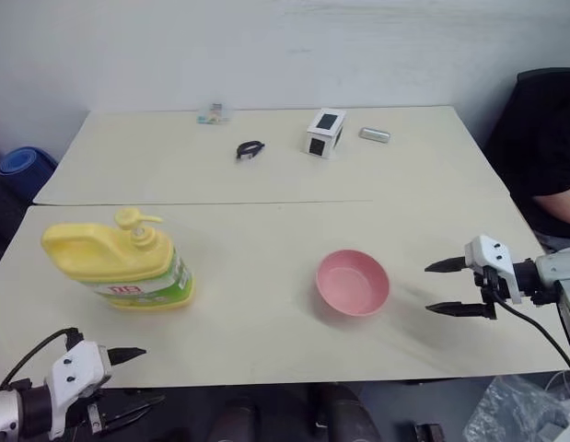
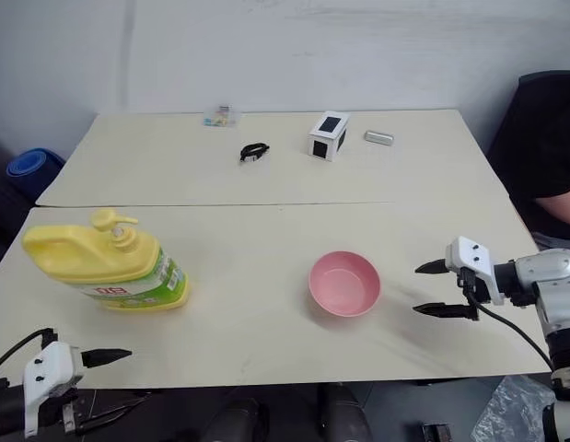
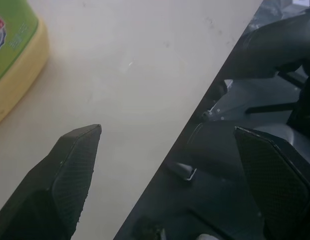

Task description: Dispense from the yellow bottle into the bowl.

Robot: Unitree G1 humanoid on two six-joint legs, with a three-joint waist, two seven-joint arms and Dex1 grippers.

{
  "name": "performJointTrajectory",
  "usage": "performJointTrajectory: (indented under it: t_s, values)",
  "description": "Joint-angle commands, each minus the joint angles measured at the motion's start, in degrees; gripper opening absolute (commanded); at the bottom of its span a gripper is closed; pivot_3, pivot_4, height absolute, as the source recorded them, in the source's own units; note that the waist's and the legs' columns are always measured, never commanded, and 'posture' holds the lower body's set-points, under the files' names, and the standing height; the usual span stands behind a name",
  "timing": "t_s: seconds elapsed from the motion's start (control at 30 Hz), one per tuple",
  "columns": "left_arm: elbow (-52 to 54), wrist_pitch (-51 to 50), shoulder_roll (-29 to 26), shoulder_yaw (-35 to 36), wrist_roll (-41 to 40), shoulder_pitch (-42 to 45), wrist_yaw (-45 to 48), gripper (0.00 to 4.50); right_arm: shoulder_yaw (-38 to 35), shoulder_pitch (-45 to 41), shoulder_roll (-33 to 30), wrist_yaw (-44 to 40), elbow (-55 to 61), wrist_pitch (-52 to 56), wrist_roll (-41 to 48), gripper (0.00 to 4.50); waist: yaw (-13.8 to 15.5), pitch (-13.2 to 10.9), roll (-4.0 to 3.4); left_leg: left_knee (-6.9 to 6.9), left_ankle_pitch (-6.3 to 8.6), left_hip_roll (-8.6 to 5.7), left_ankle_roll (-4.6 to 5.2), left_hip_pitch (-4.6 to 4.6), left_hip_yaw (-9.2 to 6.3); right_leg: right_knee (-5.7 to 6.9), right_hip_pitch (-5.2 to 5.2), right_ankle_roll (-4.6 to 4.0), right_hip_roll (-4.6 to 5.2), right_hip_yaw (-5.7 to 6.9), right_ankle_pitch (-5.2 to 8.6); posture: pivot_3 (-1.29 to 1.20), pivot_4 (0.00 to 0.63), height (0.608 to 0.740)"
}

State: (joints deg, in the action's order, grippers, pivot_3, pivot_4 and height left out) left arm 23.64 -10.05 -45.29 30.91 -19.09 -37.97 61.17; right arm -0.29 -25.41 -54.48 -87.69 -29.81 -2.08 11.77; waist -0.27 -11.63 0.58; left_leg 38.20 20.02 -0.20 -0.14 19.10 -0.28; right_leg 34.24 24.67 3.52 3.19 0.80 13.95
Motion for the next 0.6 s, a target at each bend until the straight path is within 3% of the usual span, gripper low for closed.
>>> performJointTrajectory:
  t_s: [0.03, 0.13, 0.27, 0.4, 0.6]
  values:
    - [-0.5, 0.7, -0.5, 0.1, 0.1, 1.1, -0.1, 4.50, -0.9, -0.6, -0.8, -1.5, 0.6, 0.6, 1.2, 4.47, 0.0, 0.0, 0.00, 0.00, 0.00, 0.00, 0.00, 0.00, 0.00, 0.00, 0.00, 0.01, 0.01, 0.00, 0.00, 0.00, 0.150, 0.740]
    - [1.1, -1.0, 0.2, -0.4, -0.5, 2.3, -1.3, 4.50, -1.6, 0.1, -0.9, -0.3, 2.1, 2.3, 1.9, 4.47, 0.0, 0.0, 0.00, -0.01, 0.00, 0.00, 0.00, 0.01, 0.00, -0.01, 0.01, 0.05, 0.03, 0.00, -0.03, 0.00, 0.150, 0.740]
    - [6.1, -8.6, 0.5, 1.1, -8.1, 4.5, -2.6, 4.50, -3.7, 3.6, -2.2, 0.9, 8.8, 6.3, 4.3, 4.47, 0.1, 0.0, 0.00, -0.02, 0.01, 0.02, 0.00, 0.02, -0.03, 0.03, 0.02, 0.06, 0.04, 0.01, -0.04, 0.00, 0.150, 0.740]
    - [12.7, -19.4, -4.0, 4.3, -22.7, 9.5, -1.5, 4.50, -9.2, 11.3, -5.3, 2.5, 26.2, 20.0, 12.3, 4.47, 0.5, 0.0, -0.04, 0.03, 0.01, -0.02, 0.00, 0.06, -0.13, 0.25, 0.07, 0.10, 0.11, 0.05, -0.06, 0.00, 0.150, 0.740]
    - [18.9, -25.4, -11.4, 1.7, -29.2, 18.5, -3.0, 4.50, -12.1, 16.3, -4.4, 10.5, 45.9, 29.7, 17.6, 4.47, 0.0, 0.0, 0.00, 0.05, 0.03, 0.00, -0.06, 0.07, -0.10, 0.33, -0.12, 0.03, 0.01, 0.02, -0.02, 0.00, 0.150, 0.740]
